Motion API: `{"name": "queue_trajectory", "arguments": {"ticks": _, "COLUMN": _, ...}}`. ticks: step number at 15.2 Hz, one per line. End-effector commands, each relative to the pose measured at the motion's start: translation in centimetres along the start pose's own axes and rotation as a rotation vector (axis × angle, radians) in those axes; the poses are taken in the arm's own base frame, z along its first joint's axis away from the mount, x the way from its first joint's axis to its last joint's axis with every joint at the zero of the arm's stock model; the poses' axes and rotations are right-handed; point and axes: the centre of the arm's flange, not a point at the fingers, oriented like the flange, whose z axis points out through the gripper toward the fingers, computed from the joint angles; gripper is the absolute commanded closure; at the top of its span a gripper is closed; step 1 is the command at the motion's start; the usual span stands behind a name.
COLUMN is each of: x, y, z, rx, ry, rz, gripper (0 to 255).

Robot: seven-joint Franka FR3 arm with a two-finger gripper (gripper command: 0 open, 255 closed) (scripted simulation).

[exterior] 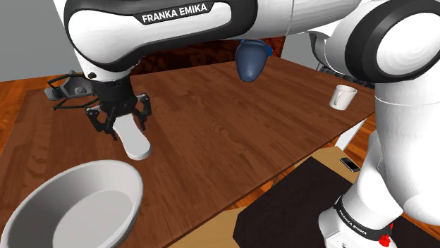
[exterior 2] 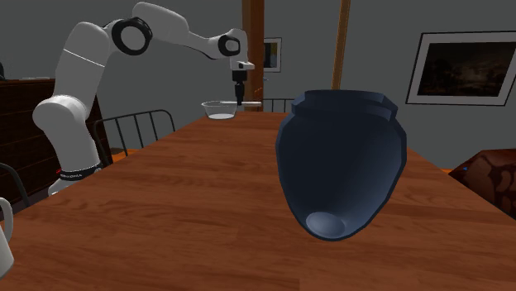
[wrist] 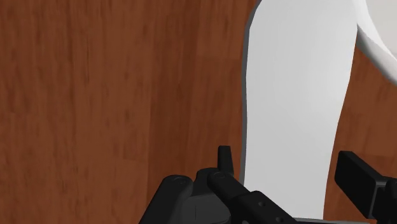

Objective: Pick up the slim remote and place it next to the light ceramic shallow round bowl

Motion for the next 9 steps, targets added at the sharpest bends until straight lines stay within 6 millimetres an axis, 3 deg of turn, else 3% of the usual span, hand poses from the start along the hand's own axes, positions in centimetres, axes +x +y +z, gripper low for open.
{"name": "queue_trajectory", "arguments": {"ticks": 1, "x": -0.1, "y": 0.0, "z": 1.1, "rx": 0.001, "ry": 0.001, "rz": 0.000, "gripper": 255}}
{"name": "queue_trajectory", "arguments": {"ticks": 9, "x": -0.1, "y": -0.1, "z": 5.3, "rx": 0.001, "ry": 0.001, "rz": 0.000, "gripper": 255}}
